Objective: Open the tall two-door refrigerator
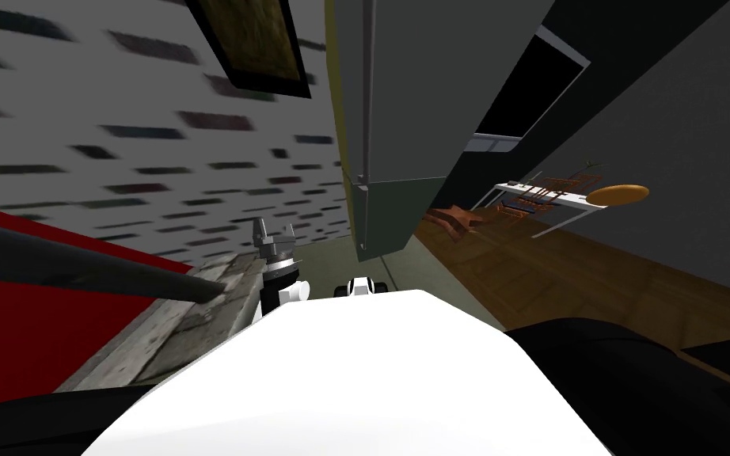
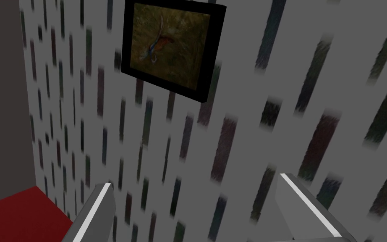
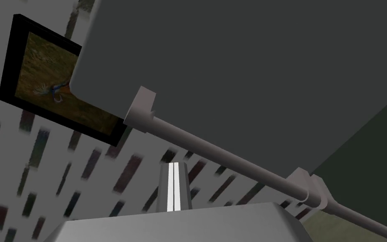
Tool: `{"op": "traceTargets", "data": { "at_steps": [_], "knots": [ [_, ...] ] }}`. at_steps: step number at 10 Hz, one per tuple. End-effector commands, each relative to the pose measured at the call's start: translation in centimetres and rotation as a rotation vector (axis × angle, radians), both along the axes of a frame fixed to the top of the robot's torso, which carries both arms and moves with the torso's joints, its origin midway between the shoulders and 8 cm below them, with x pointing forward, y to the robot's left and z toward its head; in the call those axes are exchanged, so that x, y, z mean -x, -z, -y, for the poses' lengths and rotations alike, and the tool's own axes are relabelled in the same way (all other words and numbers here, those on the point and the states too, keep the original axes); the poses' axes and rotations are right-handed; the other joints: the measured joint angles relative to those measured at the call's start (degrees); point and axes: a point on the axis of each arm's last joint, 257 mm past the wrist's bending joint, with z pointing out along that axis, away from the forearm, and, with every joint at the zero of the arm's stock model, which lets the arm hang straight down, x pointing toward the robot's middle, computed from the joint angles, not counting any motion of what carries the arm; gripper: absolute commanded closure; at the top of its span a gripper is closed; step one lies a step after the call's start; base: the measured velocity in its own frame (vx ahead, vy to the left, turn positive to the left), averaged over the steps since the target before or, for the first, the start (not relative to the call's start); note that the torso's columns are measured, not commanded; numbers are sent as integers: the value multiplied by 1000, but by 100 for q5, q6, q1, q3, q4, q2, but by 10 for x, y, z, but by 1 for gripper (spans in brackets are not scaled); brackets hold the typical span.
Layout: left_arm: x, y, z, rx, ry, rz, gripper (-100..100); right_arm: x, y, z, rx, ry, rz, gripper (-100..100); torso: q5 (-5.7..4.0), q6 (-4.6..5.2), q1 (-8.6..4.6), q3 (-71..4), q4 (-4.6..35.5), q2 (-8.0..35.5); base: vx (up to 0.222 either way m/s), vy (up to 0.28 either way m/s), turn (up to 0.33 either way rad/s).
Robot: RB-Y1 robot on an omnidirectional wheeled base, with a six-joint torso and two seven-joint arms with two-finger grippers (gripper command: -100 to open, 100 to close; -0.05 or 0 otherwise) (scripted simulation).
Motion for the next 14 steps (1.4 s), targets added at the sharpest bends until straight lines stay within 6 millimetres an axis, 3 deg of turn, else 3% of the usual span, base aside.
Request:
{"op": "traceTargets", "data": {
  "at_steps": [1, 2, 3, 5, 9, 14],
  "knots": [
    [0, 0, 0, 0, 0, 0, 0, 16, 0, -19, 2, -70, 0, 100, 1, 0, 4, -10, -6, -17, -183, -272, 111],
    [0, 0, 0, 0, 0, 0, 0, 14, 0, -15, 1, -53, 0, 100, 2, 0, 8, -19, -10, -28, -83, -121, 24],
    [0, 0, 0, 0, 0, 0, 0, 17, -4, -20, 11, -51, -3, -100, 13, 0, 47, -33, -18, -53, 97, 14, 6],
    [0, 0, 0, 1, 0, 0, 0, 19, -7, -24, 22, -47, -6, -100, 24, -6, 62, -60, -34, -88, 190, 84, 11],
    [0, 0, 0, 0, 0, 0, 0, 26, -15, -36, 46, -35, -17, -100, -10, 2, -26, 10, 6, 14, 209, 86, 13],
    [0, 0, 0, 0, 0, 0, 0, 34, -22, -50, 72, -22, -35, -100, -3, -1, -10, -10, -6, -14, 187, 76, 10]
  ]
}}
